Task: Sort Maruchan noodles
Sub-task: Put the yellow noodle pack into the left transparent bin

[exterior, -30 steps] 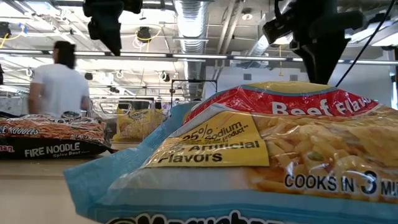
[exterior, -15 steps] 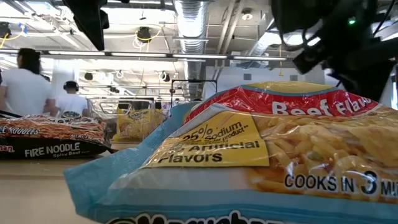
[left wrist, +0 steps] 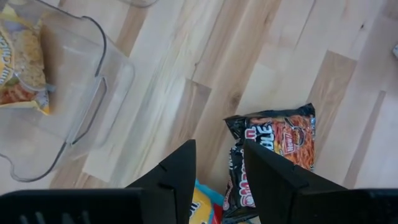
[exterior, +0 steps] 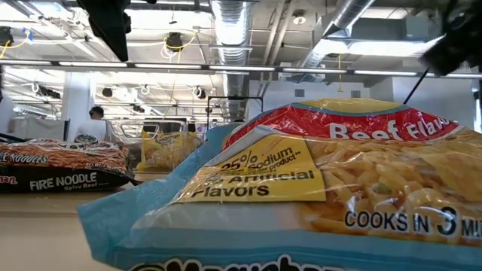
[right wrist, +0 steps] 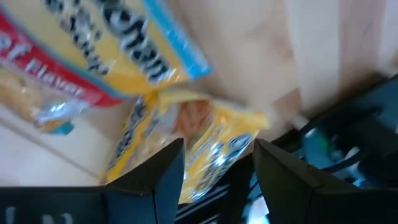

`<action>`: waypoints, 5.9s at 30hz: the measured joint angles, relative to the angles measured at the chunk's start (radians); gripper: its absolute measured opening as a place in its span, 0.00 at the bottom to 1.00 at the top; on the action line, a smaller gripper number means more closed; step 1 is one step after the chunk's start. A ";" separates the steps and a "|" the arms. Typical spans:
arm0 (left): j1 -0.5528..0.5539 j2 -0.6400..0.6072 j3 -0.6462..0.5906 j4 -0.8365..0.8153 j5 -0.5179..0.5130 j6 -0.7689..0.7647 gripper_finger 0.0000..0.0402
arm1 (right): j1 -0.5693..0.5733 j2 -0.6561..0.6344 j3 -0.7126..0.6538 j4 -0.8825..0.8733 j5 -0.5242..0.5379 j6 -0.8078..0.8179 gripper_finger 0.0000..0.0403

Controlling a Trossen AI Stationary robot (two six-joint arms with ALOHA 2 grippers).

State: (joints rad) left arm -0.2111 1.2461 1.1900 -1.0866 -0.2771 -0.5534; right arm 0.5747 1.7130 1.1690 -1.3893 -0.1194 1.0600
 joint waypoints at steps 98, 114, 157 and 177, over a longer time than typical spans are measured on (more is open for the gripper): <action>0.125 0.000 0.000 0.055 0.074 -0.169 0.42 | 0.109 0.001 0.355 -0.160 0.577 0.025 0.01; 0.219 0.000 0.000 0.581 0.246 -0.347 0.42 | -0.022 0.000 0.379 0.010 0.996 -0.620 0.01; 0.222 -0.003 0.000 0.764 0.310 -0.375 0.42 | -0.117 0.000 0.380 0.643 1.135 -1.540 0.01; 0.225 -0.002 0.000 0.790 0.378 -0.376 0.42 | -0.110 0.000 0.380 0.640 1.136 -1.524 0.01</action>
State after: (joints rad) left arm 0.0143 1.2445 1.1896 -0.2967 0.1009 -0.9298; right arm 0.4652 1.7126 1.5486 -0.7490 1.0161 -0.4637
